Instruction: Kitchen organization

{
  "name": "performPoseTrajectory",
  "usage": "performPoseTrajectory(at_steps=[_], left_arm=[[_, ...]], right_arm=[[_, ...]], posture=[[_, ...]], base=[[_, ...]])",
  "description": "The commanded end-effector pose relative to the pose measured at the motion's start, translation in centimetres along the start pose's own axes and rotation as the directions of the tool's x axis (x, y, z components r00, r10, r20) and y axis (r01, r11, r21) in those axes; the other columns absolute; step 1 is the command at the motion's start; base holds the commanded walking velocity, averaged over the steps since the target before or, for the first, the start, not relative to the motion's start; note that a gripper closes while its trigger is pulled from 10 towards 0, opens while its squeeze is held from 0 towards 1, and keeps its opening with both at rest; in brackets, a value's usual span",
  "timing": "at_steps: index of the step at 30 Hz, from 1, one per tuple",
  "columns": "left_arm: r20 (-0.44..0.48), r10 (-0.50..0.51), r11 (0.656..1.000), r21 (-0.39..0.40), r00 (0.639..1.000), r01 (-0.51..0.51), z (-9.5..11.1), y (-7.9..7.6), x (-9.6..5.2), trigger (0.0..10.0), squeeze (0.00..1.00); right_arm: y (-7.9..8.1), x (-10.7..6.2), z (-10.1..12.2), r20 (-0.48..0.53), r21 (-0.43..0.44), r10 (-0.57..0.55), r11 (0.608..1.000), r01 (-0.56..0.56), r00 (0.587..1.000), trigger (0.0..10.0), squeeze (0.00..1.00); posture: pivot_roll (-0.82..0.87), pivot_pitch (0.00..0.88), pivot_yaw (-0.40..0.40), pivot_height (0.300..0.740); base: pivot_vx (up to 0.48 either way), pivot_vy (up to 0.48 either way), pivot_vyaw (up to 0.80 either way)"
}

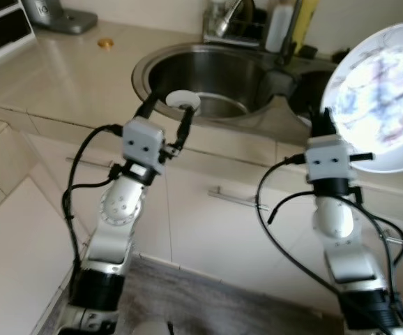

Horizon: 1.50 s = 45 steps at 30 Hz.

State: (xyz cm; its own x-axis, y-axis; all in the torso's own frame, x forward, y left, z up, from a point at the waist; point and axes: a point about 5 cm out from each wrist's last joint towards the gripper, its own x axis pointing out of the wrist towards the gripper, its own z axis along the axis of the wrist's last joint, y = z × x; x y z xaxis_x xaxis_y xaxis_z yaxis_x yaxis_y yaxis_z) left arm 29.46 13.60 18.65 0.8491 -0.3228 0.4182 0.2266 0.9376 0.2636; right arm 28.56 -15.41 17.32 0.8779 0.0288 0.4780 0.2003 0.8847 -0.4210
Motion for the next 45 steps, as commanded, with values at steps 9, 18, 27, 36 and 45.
performPoseTrajectory(at_steps=[9,18,27,36,45], left_arm=[[0.015,-0.031,0.999,-0.011,0.999,0.031,0.3,-1.0,0.3,10.0,0.00],[0.014,-0.027,1.000,-0.009,1.000,0.027,0.3,-1.1,0.5,10.0,0.00],[0.016,-0.024,1.000,-0.004,1.000,0.024,0.2,-1.2,0.7,10.0,0.00],[0.018,-0.012,1.000,0.000,1.000,0.012,0.2,-1.2,0.7,10.0,0.00],[0.016,-0.015,1.000,-0.006,1.000,0.015,0.1,-1.4,0.7,10.0,0.00]], right_arm=[[-1.0,0.2,-0.2,-0.005,0.002,-0.021,1.000,0.021,1.000,10.0,0.00],[0.1,1.2,-1.1,-0.064,0.131,0.073,0.989,-0.065,0.995,10.0,0.00],[0.2,5.4,-1.9,-0.162,0.333,0.117,0.941,-0.057,0.980,10.0,0.00],[-0.2,6.3,-5.9,-0.451,0.462,0.120,0.879,0.116,0.885,10.0,0.00],[-1.8,5.7,-7.6,-0.547,0.466,0.046,0.846,0.259,0.836,10.0,1.00]], posture=[[0.14,0.004,-0.055,0.740],[0.14,0.000,-0.055,0.740],[0.16,0.000,-0.062,0.740],[0.18,0.000,-0.079,0.740],[0.17,0.000,-0.076,0.740]], base=[[0.327,0.000,0.00],[0.170,0.000,0.00],[0.000,0.000,0.00],[0.000,0.000,0.00],[0.000,0.000,0.00]])
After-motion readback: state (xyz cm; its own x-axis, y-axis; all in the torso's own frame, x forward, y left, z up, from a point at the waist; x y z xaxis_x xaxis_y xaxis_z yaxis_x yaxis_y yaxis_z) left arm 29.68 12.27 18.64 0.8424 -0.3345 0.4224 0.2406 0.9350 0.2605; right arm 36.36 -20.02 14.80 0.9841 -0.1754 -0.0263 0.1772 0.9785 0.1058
